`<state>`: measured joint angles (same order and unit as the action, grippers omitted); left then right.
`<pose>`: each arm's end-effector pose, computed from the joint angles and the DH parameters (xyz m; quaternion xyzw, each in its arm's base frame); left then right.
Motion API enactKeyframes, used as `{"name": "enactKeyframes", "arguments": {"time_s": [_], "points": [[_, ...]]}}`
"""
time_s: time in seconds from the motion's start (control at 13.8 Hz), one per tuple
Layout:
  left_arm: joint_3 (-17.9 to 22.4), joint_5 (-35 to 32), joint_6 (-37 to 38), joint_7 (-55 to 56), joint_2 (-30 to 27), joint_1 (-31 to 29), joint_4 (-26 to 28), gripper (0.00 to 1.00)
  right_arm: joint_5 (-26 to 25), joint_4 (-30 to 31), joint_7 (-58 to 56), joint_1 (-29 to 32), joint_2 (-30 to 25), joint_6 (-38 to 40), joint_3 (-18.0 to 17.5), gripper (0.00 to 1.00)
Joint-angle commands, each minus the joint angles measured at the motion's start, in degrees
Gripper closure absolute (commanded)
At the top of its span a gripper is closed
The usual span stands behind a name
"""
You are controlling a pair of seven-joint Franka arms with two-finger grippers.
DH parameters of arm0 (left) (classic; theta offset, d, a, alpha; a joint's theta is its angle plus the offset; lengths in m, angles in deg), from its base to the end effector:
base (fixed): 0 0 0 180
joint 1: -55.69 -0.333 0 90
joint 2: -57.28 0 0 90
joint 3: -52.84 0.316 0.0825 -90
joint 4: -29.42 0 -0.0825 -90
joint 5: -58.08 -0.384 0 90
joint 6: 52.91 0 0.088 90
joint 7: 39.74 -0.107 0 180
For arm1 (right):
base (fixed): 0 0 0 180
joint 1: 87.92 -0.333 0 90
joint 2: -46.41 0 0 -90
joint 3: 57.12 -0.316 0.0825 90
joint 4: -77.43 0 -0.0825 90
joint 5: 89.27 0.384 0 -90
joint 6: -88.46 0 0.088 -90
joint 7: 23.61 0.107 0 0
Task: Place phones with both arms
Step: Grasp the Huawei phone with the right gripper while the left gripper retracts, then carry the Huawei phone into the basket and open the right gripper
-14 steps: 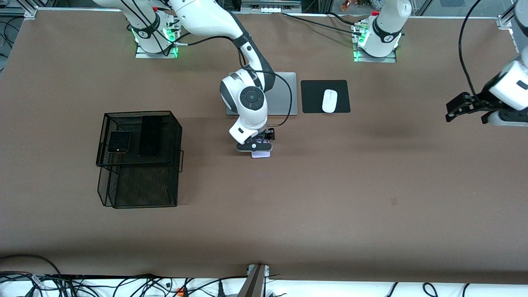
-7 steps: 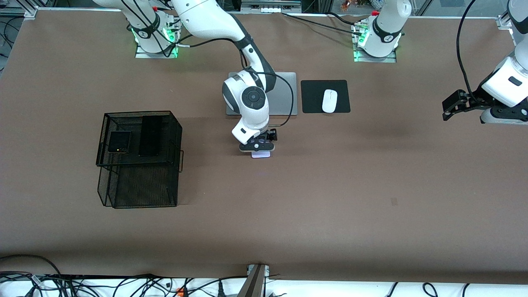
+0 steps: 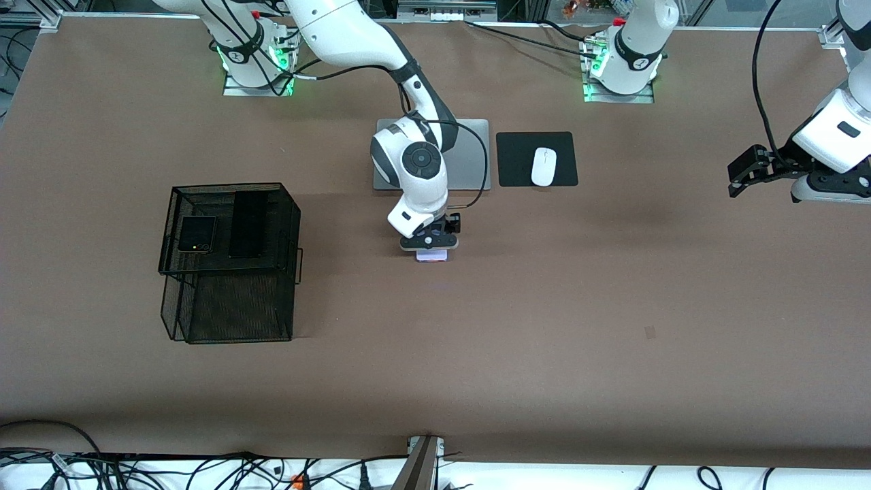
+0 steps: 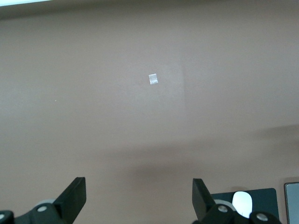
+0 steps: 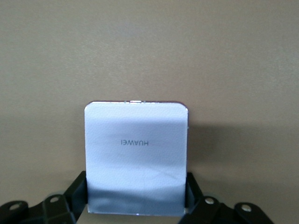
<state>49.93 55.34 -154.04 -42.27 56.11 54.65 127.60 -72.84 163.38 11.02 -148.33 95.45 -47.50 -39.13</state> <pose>0.5625 -0.0144 0.5853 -0.9982 0.0421 -0.0358 0.0243 0.5009 0.5139 0.1809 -0.9991 -0.0224 -0.0345 0.0099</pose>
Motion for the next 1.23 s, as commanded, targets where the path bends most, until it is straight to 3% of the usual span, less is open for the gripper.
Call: {"name": "enactKeyframes", "arguments": {"time_s": [0.0, 0.22, 0.51, 0.87, 1.16], "points": [[-0.1, -0.8, 1.6, -0.5, 0.8, 0.2, -1.9, 0.0, 1.0, -3.8, -0.1, -0.1, -3.7, 10.1, 0.6, 1.0], [-0.1, -0.8, 2.1, -0.5, 0.9, 0.2, -1.9, 0.0, 0.7, -10.4, -0.3, 0.1, -8.3, 24.5, 5.5, 1.0], [-0.2, -0.8, 2.3, -0.6, 0.8, 0.2, -2.0, 0.0, 1.3, -11.4, -6.7, 3.9, -12.4, 34.0, 14.7, 1.0], [-0.3, -0.7, 3.0, -0.5, 0.9, 0.2, -2.1, 0.0, 2.7, -13.4, -26.4, 21.9, -13.0, 35.4, 14.2, 1.0], [-0.3, -0.7, 3.1, -0.5, 0.9, 0.2, -2.1, 0.0, 2.9, -14.1, -38.7, 29.9, -9.0, 31.6, 14.0, 1.0]]}}
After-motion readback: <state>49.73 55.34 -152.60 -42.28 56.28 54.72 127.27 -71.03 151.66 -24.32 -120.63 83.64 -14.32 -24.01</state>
